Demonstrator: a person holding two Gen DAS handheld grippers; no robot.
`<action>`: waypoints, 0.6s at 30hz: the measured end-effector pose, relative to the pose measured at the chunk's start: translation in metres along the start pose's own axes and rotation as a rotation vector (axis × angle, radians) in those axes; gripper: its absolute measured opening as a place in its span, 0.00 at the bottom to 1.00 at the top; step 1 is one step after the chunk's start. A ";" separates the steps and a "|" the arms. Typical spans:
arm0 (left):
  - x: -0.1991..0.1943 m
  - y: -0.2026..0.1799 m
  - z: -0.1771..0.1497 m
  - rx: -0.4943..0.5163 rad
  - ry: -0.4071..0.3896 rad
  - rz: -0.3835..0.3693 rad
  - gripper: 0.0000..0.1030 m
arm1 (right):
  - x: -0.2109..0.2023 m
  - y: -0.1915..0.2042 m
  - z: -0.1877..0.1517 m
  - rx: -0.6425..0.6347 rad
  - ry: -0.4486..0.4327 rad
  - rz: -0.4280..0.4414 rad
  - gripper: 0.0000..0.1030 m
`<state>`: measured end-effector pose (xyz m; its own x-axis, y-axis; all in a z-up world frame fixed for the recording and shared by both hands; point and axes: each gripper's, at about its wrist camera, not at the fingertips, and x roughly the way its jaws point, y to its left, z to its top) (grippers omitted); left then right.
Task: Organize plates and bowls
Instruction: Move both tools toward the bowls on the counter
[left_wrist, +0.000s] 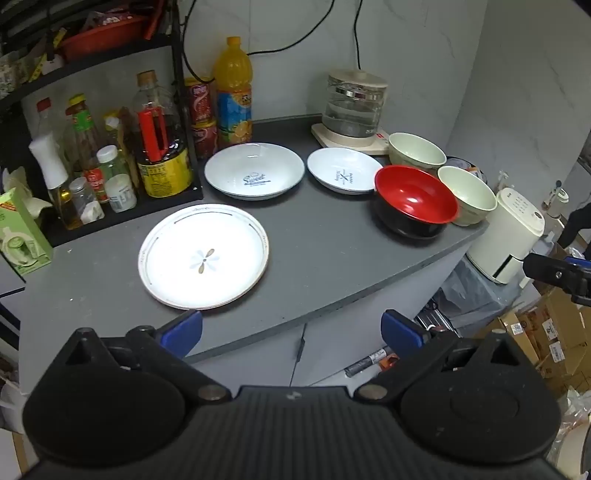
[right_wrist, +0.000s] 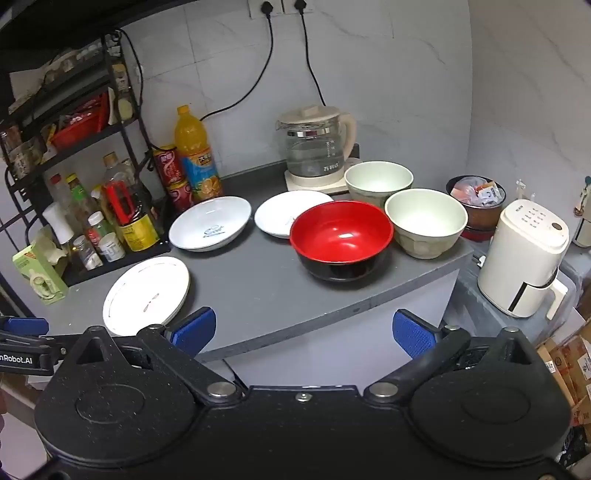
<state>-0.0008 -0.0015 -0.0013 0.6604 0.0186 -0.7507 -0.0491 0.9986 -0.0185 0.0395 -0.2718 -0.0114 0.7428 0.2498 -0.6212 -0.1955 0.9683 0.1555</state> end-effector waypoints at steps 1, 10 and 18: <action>-0.007 -0.001 -0.001 -0.009 -0.015 0.008 0.99 | -0.002 0.006 0.001 -0.037 0.008 -0.004 1.00; -0.018 0.003 -0.005 -0.057 0.002 0.015 0.99 | -0.009 0.009 0.001 -0.046 0.048 0.034 1.00; -0.024 0.004 -0.007 -0.054 -0.019 0.022 0.99 | -0.009 0.009 0.000 -0.051 0.046 0.033 1.00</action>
<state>-0.0220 0.0018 0.0115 0.6729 0.0423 -0.7385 -0.1037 0.9939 -0.0376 0.0307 -0.2653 -0.0040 0.7051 0.2801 -0.6514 -0.2528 0.9576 0.1382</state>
